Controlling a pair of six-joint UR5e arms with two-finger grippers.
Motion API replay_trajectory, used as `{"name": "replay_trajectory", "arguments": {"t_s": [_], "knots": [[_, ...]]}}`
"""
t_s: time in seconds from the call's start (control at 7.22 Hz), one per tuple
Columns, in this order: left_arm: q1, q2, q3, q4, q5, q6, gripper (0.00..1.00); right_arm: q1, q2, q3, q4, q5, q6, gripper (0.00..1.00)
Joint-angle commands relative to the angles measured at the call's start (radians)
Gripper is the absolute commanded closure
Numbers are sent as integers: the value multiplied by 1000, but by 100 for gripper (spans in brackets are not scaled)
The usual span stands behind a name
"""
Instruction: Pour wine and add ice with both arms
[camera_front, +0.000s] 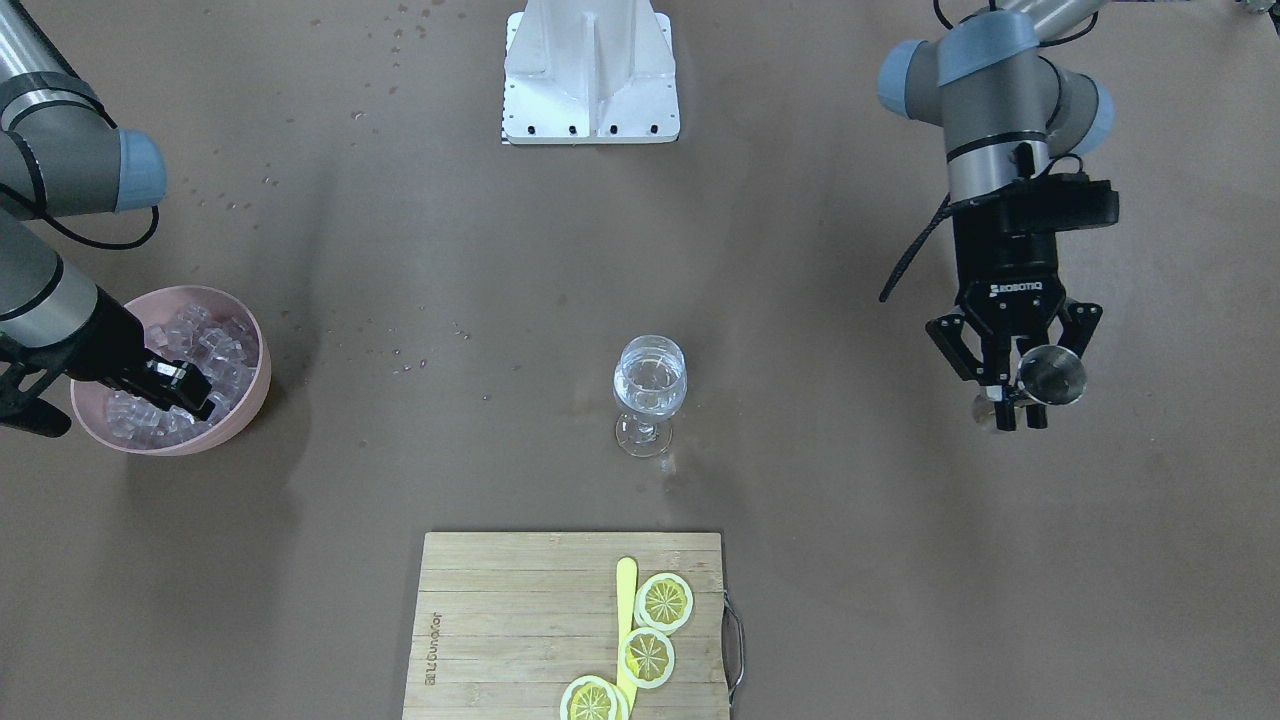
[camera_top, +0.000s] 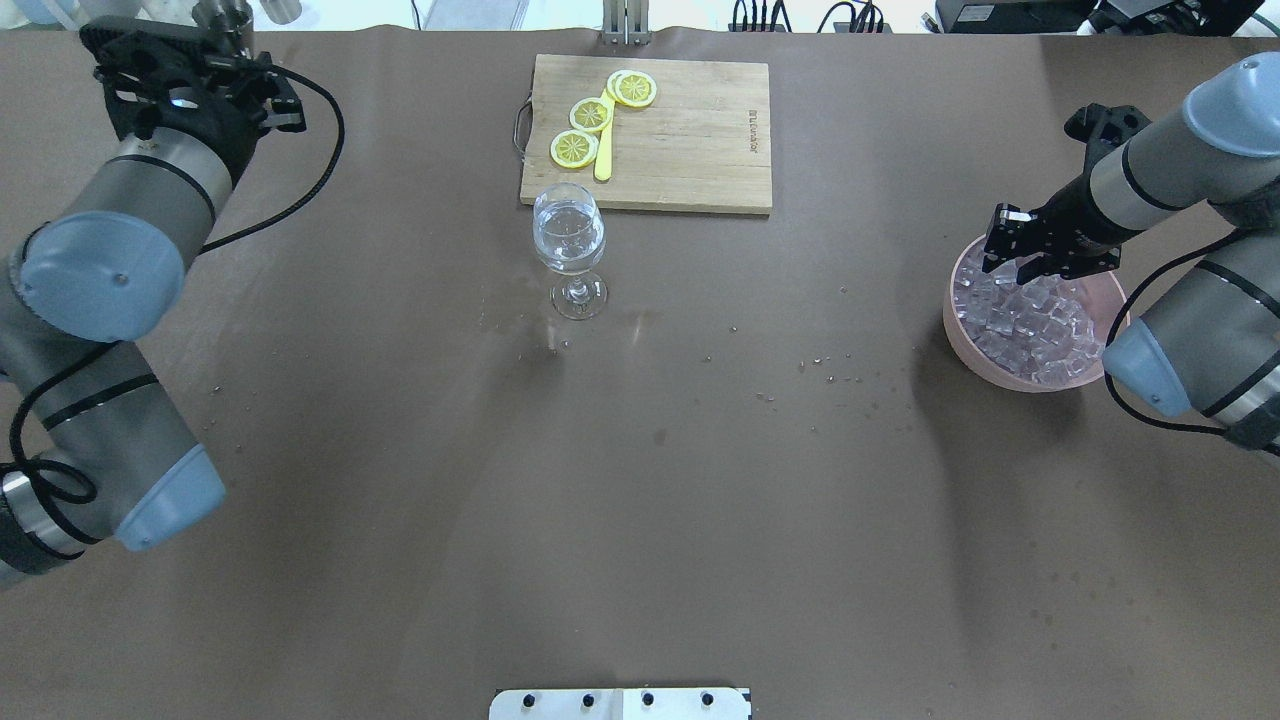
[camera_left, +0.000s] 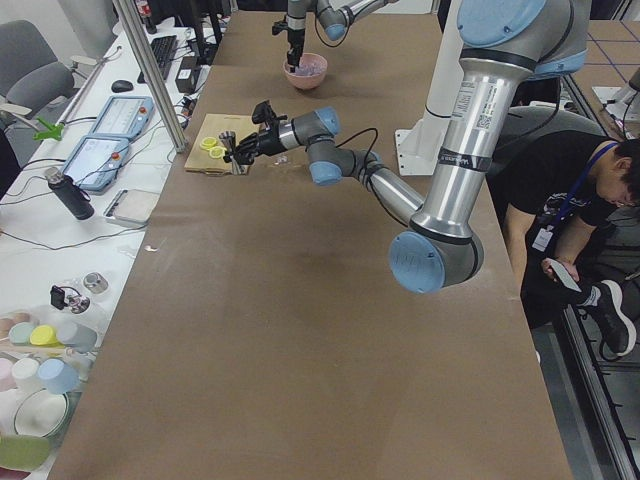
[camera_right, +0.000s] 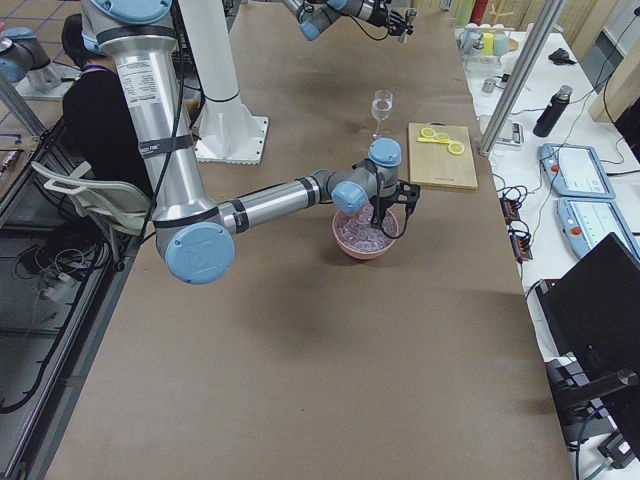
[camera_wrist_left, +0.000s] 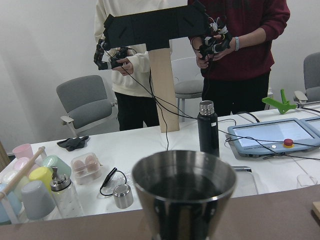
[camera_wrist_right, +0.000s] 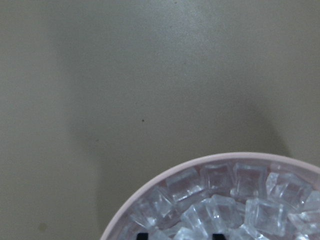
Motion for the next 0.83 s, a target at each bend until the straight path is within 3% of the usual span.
{"name": "replay_trajectory", "arguments": {"t_s": [0.0,0.42,0.69], "knots": [[69,-62,2,80,63,0,84,-1,0,7,0,0,-1,97],[138,-150,8,212,115,2,84,14,-23,81,-18,17,-4,100],[175,-167,8,253,146,58,84,86,-51,125,-21,60,-11,100]]}}
